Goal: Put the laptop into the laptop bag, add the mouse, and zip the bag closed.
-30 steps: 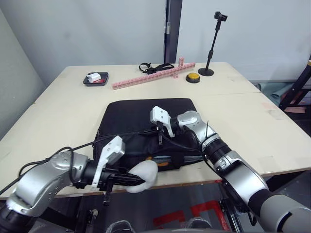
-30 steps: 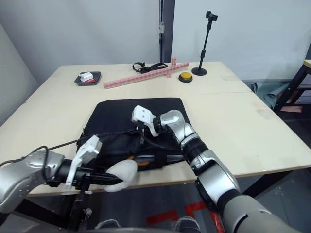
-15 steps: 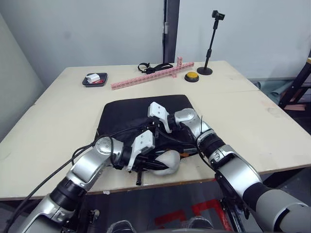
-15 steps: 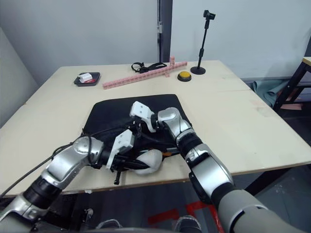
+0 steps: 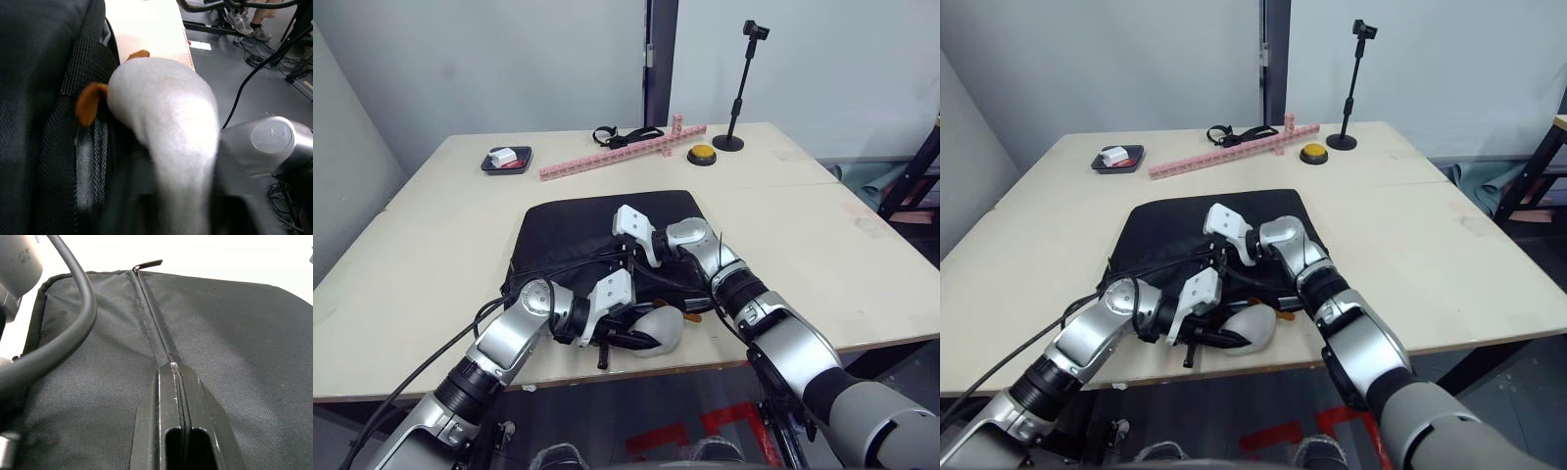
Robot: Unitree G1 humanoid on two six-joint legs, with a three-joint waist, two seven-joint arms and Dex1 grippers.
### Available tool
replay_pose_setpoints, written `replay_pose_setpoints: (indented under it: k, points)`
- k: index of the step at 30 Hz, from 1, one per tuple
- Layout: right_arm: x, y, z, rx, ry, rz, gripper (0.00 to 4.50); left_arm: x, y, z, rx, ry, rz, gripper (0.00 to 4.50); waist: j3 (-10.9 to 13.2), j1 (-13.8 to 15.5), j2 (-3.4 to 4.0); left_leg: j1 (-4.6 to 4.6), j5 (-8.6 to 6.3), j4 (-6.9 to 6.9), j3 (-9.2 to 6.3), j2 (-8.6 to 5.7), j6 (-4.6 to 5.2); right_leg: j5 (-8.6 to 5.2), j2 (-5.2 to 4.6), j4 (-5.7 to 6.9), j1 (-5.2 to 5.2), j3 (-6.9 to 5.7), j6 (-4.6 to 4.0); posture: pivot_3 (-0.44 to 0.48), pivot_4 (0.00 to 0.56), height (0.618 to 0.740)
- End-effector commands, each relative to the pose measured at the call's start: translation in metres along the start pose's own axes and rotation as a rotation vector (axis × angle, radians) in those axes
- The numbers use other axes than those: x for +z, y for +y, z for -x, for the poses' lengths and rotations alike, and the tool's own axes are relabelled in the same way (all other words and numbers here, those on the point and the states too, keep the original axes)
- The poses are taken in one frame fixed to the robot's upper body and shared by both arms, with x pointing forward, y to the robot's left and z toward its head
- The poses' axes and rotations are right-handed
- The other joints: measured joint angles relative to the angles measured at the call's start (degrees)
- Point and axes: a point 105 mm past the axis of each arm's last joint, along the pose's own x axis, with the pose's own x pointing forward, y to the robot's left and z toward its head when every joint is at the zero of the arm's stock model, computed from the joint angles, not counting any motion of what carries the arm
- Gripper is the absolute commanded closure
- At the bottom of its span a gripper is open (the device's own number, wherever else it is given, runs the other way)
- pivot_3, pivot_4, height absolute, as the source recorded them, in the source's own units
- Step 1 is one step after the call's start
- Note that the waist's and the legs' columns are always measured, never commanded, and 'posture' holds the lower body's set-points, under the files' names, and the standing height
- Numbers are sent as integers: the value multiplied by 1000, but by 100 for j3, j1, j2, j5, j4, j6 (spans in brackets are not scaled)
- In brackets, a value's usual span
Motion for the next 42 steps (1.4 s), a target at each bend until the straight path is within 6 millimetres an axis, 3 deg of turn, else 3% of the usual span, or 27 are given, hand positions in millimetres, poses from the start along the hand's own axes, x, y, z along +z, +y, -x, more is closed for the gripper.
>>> replay_pose_setpoints:
  k: [1,5,12,16,23,27,28,30,39,41,42]
  points:
    - [-44,8,3,-7,122,-120,4500,16,1,11,37,-59,-34,1446,2,0,2,-1,0,0,0,0,0,0,0,0,-1,0,0,0,150,740]
    - [-43,9,3,-4,119,-118,4500,26,-2,20,58,-109,-5,28,15,7,13,-4,0,0,0,0,0,0,0,-2,-3,0,0,0,150,740]
    - [-43,10,4,-1,109,-128,4500,33,-6,46,157,-139,47,28,20,0,19,-7,0,-2,1,0,-1,-1,1,-6,-8,0,2,0,150,740]
    - [-29,6,6,-5,40,-135,4500,39,-14,68,205,-153,82,28,27,-4,18,-11,-1,-2,2,0,-1,-2,1,-8,-13,0,4,0,150,740]
    - [51,-3,30,24,-237,-209,4500,40,-19,113,340,-143,135,28,146,42,17,-33,1,-3,3,0,-2,-1,3,-15,-45,0,3,0,150,740]
    - [76,-1,58,7,-300,-169,4500,43,-14,133,421,-149,147,28,168,104,19,-62,36,-3,-3,7,-44,8,18,-47,-67,0,18,0,150,740]
    - [77,1,65,2,-296,-154,3972,45,-11,137,439,-159,146,0,168,112,18,-70,44,-9,-1,7,-42,9,18,-76,-65,-2,19,0,150,740]
    - [72,4,82,-21,-255,-106,3329,52,-4,144,473,-178,135,0,165,148,13,-76,62,-22,1,7,-26,24,20,-110,-54,-10,43,0,150,740]
    - [63,27,159,-83,-109,-40,219,74,33,141,484,-220,69,3011,166,240,7,-54,51,-19,13,7,-24,19,20,-114,-35,-1,41,0,150,740]
    - [64,30,163,-85,-102,-44,0,75,37,140,482,-222,64,3769,166,208,6,-43,53,0,16,7,-20,15,18,-97,-26,10,33,0,150,740]
    - [65,39,176,-65,-71,-64,0,79,49,127,468,-242,56,4032,166,212,7,-36,53,7,18,7,-19,15,18,-87,-23,15,34,0,150,740]
